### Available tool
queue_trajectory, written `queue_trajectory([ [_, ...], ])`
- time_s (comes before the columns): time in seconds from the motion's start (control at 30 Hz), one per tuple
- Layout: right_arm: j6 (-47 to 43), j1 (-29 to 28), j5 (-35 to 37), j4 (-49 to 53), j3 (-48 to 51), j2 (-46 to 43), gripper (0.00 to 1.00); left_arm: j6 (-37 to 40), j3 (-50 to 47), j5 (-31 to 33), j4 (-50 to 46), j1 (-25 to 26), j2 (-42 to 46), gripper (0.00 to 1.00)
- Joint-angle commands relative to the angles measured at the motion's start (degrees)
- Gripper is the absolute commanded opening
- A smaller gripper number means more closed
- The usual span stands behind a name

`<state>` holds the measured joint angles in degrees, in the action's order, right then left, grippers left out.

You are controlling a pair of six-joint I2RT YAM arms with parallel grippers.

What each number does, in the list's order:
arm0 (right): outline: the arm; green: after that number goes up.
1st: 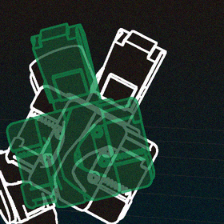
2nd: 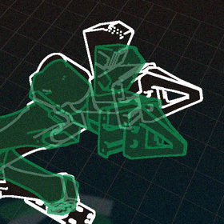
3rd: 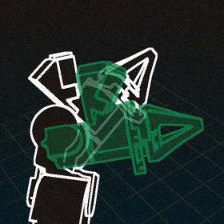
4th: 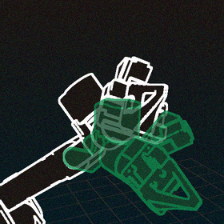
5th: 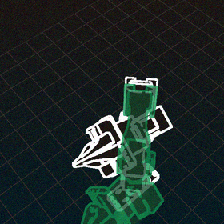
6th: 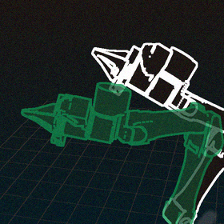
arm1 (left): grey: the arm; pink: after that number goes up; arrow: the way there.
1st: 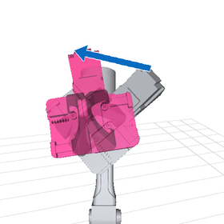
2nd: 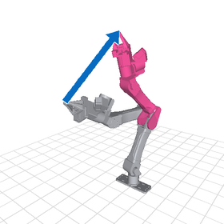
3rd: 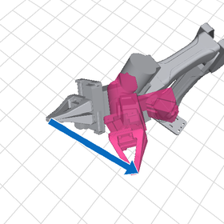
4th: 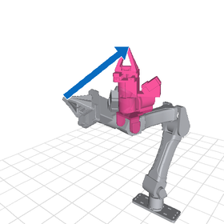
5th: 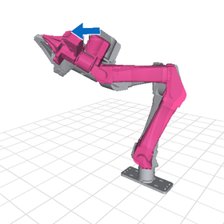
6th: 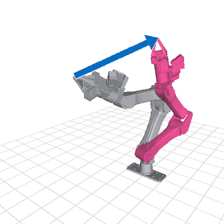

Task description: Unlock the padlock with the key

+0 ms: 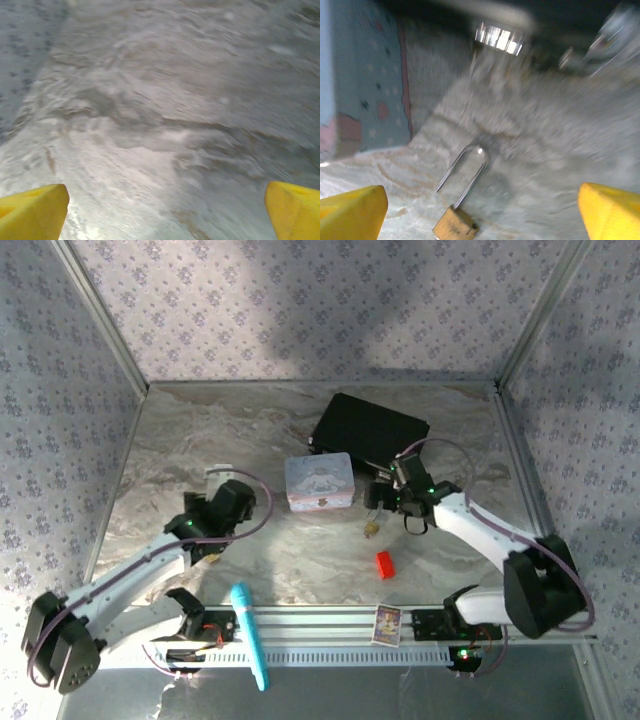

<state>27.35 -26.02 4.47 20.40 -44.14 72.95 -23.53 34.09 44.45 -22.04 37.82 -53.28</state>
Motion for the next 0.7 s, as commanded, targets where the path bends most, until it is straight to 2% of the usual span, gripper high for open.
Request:
queue_trajectory([
  [0.0,-8.9,3.9,10.4,-0.8,-0.4,-5.3,0.99,11.7,-6.5,3.3,17.1,-5.4,3.9,1.00],
  [0.1,-13.6,9.4,10.3,-8.0,3.3,-9.1,0.99,15.2,-9.8,-0.4,24.6,-13.5,4.1,1.00],
  [0.23,-20.1,15.1,15.3,-20.5,12.5,-12.2,0.99,19.0,-13.2,-0.4,36.5,-20.8,-2.9,1.00],
  [0.3,-22.5,18.7,15.2,-28.3,17.0,-11.6,0.99,19.3,-13.5,-3.9,40.2,-24.5,-6.8,1.00],
  [0.4,-20.9,22.5,12.9,-35.5,20.0,-9.2,0.99,18.8,-15.1,-10.0,49.4,-29.6,-13.1,1.00],
  [0.5,-23.0,23.6,14.3,-50.6,24.3,-3.5,0.99,21.0,-14.4,-14.4,56.0,-31.6,-17.9,1.00],
  [0.53,-24.9,24.4,13.8,-53.7,24.2,-0.6,0.99,21.1,-14.8,-17.9,58.9,-32.5,-18.9,1.00],
  [0.57,-24.0,25.1,12.9,-52.6,22.9,0.7,0.99,20.7,-15.1,-20.5,60.8,-33.4,-19.8,1.00],
  [0.63,-26.4,25.6,11.0,-61.0,23.8,3.7,0.99,19.8,-15.8,-24.9,66.5,-35.0,-22.1,1.00],
  [0.67,-26.5,26.7,7.6,-64.4,24.2,6.1,0.99,19.1,-15.9,-26.9,69.5,-36.1,-24.4,1.00],
])
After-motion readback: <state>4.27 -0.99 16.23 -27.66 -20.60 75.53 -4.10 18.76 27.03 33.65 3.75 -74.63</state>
